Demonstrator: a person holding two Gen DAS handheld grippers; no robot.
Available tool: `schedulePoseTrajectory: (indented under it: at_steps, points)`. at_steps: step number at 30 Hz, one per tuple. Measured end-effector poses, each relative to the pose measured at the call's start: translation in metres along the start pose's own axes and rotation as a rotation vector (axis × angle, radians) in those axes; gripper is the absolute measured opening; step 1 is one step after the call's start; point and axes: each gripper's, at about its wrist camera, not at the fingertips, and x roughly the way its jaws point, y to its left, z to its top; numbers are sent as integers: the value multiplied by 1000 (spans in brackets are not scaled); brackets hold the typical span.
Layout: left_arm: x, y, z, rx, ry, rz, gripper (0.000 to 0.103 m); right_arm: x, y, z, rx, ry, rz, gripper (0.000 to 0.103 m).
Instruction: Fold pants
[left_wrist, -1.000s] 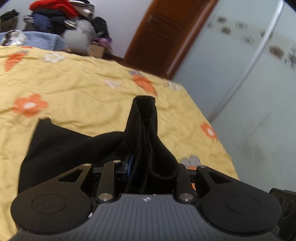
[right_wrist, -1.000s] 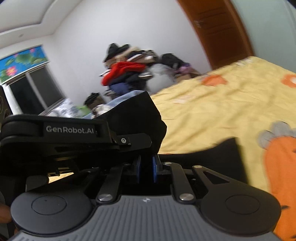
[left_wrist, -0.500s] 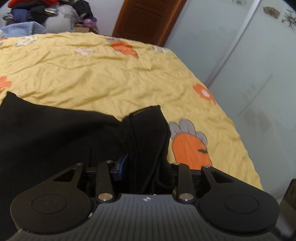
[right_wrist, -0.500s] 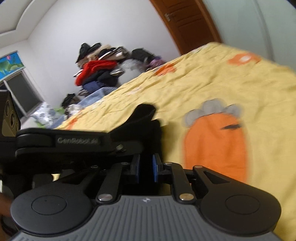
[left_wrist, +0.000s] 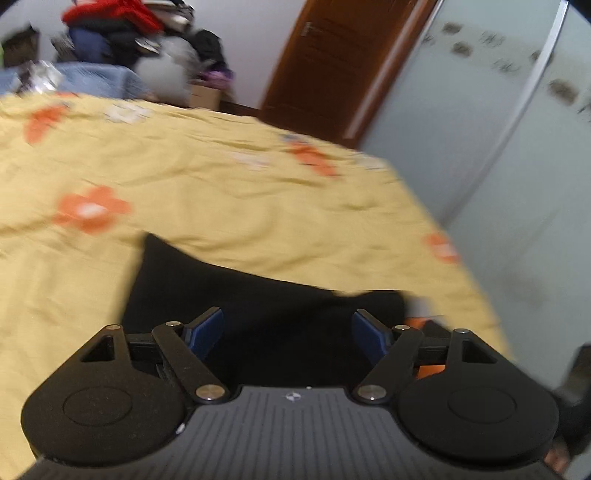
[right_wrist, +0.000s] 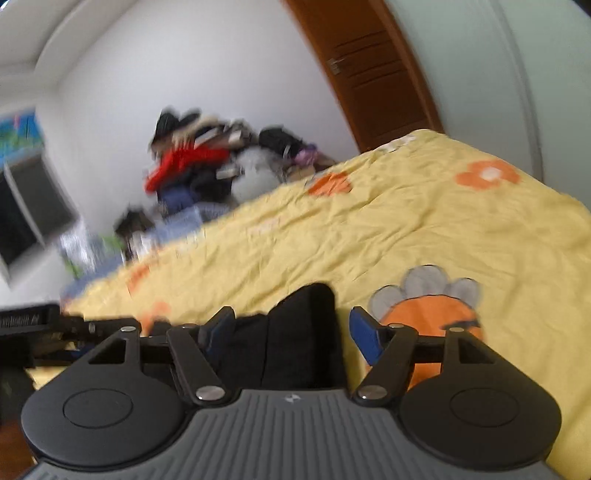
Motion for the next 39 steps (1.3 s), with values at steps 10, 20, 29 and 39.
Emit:
schedulePoseTrajectory:
  at_steps: [10,20,29,39]
  points:
    - [-8,67,-15,-72,55,139,78,25,5,-16,-58,102,-69,24]
    - [46,36,12,54,87,133,80,19,41,3,-253,86,-51,48]
    - [28,30,-7,151,42,141,91,5,48,-14,-277,100,-97,56]
    - [22,19,-35,222,38,236,95,-11,59,-41,-245,35,-152,60]
